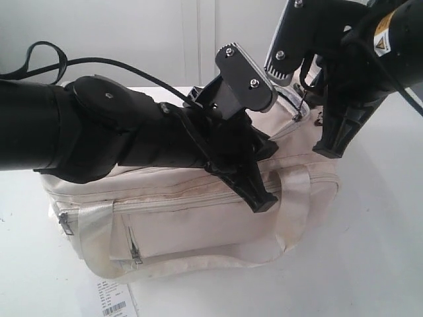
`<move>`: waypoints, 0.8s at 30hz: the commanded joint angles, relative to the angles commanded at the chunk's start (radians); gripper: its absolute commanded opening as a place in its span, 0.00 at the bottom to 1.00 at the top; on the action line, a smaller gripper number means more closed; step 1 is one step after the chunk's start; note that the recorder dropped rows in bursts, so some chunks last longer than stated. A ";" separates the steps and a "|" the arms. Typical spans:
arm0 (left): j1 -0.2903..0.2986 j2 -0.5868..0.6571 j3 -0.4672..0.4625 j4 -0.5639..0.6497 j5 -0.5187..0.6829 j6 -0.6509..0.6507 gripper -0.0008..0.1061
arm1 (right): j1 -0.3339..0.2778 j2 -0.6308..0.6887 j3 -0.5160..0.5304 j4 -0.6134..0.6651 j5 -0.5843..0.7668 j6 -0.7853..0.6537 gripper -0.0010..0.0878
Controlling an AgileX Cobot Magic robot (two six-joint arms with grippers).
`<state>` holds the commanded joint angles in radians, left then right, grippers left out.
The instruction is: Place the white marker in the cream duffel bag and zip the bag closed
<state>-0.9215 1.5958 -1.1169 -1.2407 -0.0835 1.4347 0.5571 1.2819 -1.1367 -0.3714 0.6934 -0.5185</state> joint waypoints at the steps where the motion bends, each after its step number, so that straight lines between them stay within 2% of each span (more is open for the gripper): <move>1: 0.000 0.000 0.000 0.000 0.000 0.000 0.01 | 0.000 0.005 0.000 -0.008 -0.006 0.000 0.01; 24: 0.000 0.000 0.000 -0.006 0.025 -0.001 0.01 | -0.130 0.036 0.000 -0.032 -0.166 -0.002 0.01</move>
<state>-0.9215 1.5958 -1.1169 -1.2472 -0.0589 1.4333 0.4269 1.3179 -1.1367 -0.4031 0.5278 -0.5200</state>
